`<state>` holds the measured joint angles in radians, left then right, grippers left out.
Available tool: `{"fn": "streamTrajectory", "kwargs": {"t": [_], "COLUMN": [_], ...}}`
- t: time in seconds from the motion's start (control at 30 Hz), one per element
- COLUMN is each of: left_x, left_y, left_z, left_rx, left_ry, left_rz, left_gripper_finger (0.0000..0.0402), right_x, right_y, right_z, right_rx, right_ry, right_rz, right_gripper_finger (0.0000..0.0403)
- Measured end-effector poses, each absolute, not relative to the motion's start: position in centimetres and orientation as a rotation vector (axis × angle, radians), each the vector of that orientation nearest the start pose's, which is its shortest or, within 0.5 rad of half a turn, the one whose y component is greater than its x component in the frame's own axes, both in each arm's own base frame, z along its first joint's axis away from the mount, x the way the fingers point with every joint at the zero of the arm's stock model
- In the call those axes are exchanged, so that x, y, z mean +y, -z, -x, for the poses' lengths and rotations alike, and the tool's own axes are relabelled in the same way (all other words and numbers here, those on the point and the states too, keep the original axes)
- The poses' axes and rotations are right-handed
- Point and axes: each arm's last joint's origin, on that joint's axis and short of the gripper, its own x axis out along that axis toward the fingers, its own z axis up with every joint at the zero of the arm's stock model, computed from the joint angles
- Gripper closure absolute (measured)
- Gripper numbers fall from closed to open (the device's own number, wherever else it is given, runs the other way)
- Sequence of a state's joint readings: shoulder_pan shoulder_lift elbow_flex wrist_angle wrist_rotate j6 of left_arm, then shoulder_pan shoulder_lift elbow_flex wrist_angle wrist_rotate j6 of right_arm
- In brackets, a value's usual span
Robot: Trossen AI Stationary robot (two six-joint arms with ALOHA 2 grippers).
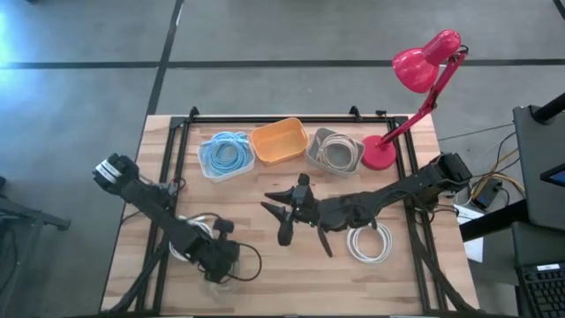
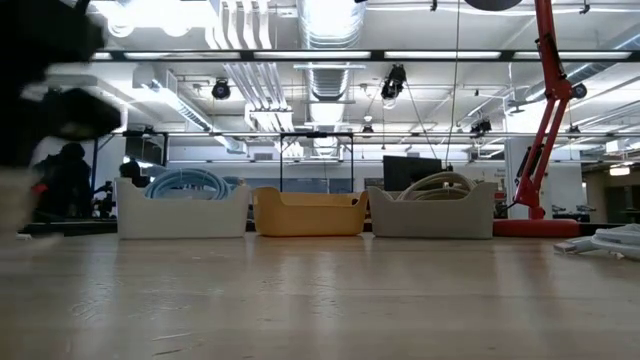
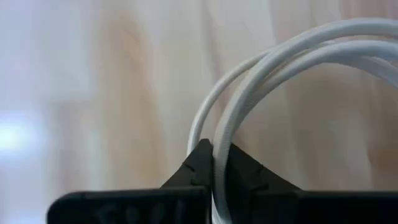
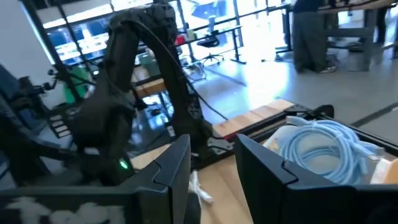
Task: Pick & Place USB Port
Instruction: Put the brown charger cable into the gray bin
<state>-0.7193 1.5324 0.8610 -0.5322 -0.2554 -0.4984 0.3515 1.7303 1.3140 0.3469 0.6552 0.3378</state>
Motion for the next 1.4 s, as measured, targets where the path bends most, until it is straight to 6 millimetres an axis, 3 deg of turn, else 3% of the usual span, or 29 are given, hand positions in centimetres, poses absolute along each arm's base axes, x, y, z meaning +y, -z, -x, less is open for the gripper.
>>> {"fn": "streamTrajectory", "kwargs": {"t": [0.3,0.73,0.97,1.2,1.4], "left_x": [-16.6,-16.4,-15.7,-14.6,-13.8], "left_y": [-22.2,-29.1,-29.7,-29.6,-28.3], "left_z": [-21.7,-23.5,-24.2,-24.8,-25.0], "left_rx": [0.784,0.545,0.55,0.559,0.579], "left_ry": [-0.119,-0.256,-0.276,-0.319,-0.364], "left_rz": [-0.284,-0.44,-0.497,-0.483,-0.5], "left_gripper_finger": [0.0391,0.0388,0.039,0.039,0.039], "right_x": [12.2,12.6,12.6,12.3,12.4], "right_y": [-31.3,-31.2,-31.0,-29.1,-27.7], "right_z": [-38.2,-38.1,-38.0,-37.5,-36.9], "right_rx": [0.01,0.018,0.045,0.236,0.375], "right_ry": [0.309,0.296,0.301,0.342,0.363], "right_rz": [-0.323,-0.342,-0.324,-0.214,-0.145], "right_gripper_finger": [0.028,0.0277,0.028,0.028,0.028]}}
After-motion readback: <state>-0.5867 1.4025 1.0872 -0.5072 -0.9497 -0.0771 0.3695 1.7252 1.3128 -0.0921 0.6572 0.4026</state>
